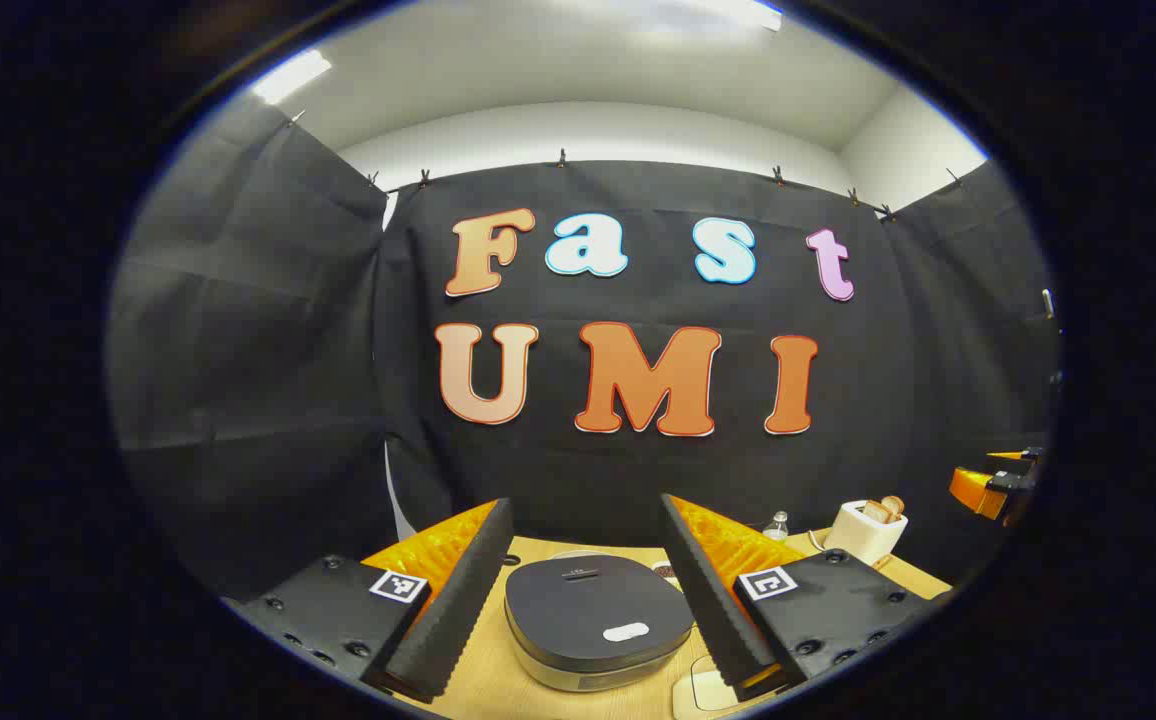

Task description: Close the left gripper, press the button to open the rice cooker; take a wooden spoon from the chopstick holder with the right hand, scoop a spoonful of rice and pour it into the rice cooker, then put the wooden spoon back into the chopstick holder.

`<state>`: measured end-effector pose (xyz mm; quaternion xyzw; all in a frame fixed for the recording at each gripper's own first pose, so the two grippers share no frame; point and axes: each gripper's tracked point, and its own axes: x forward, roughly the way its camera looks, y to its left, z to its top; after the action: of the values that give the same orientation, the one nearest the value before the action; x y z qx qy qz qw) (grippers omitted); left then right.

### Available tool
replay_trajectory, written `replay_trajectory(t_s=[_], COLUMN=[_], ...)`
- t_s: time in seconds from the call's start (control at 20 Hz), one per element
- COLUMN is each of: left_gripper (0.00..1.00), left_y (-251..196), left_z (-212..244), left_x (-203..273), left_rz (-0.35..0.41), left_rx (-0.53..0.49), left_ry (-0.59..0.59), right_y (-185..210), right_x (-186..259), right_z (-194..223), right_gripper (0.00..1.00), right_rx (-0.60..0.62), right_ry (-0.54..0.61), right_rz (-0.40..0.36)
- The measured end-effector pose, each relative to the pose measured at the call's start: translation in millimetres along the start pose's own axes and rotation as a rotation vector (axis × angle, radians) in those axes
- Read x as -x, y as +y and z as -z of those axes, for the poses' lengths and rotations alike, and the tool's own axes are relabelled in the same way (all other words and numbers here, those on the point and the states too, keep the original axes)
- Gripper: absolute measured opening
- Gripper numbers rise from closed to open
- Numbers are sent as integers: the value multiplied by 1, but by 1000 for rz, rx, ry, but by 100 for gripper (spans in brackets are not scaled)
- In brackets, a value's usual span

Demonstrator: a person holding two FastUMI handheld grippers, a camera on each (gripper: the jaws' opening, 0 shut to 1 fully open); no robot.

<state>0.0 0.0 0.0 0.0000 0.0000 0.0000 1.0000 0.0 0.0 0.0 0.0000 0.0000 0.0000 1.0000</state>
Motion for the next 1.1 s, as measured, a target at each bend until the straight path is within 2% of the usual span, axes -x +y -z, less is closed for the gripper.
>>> replay_trajectory(t_s=[0.05, 0.15, 0.2, 0.25, 0.3, 0.35, 0.4, 0.65, 0.7, 0.75, 0.8, 0.85, 0.9, 0.95, 1.0, 1.1], left_gripper=[94, 94, 95, 97, 98, 100, 100, 97, 100, 94, 94, 94, 94, 94, 96, 100], left_y=[-1, 0, 1, -1, -5, -5, -5, -7, -7, -10, -14, -17, -19, -20, -22, -29], left_z=[-3, -9, -11, -10, -9, -8, -6, -1, -2, -4, -4, -6, -5, -7, -6, -8], left_x=[1, 2, 1, 0, 0, -2, -4, -18, -21, -22, -24, -26, -28, -29, -30, -32], left_rz=[2, -1, -2, 3, 11, 15, 18, 20, 19, 21, 26, 30, 33, 33, 34, 51], left_rx=[3, 4, 11, 23, 33, 36, 31, 27, 25, 24, 22, 18, 10, 0, -9, -17], left_ry=[-4, -7, -8, -3, 3, 7, 8, 24, 22, 19, 16, 13, 10, 7, 8, 1], right_y=[-2, -6, -7, -12, -18, -23, -27, -36, -39, -41, -42, -44, -48, -50, -51, -52], right_x=[-2, -3, -2, -3, -2, -2, -1, -1, -1, -1, -1, -2, -1, 0, 0, -1], right_z=[-2, -5, -9, -13, -18, -22, -23, -21, -18, -18, -17, -15, -14, -13, -12, -10], right_gripper=[95, 96, 100, 95, 100, 100, 95, 95, 95, 100, 100, 96, 100, 100, 96, 96], right_rx=[0, -22, -26, -20, -6, 12, 27, 45, 46, 46, 44, 43, 43, 45, 45, 40], right_ry=[0, -1, -7, -16, -30, -39, -43, -36, -31, -25, -22, -21, -21, -20, -17, -11], right_rz=[1, 1, 4, 14, 29, 43, 51, 89, 92, 97, 99, 102, 103, 105, 105, 103])
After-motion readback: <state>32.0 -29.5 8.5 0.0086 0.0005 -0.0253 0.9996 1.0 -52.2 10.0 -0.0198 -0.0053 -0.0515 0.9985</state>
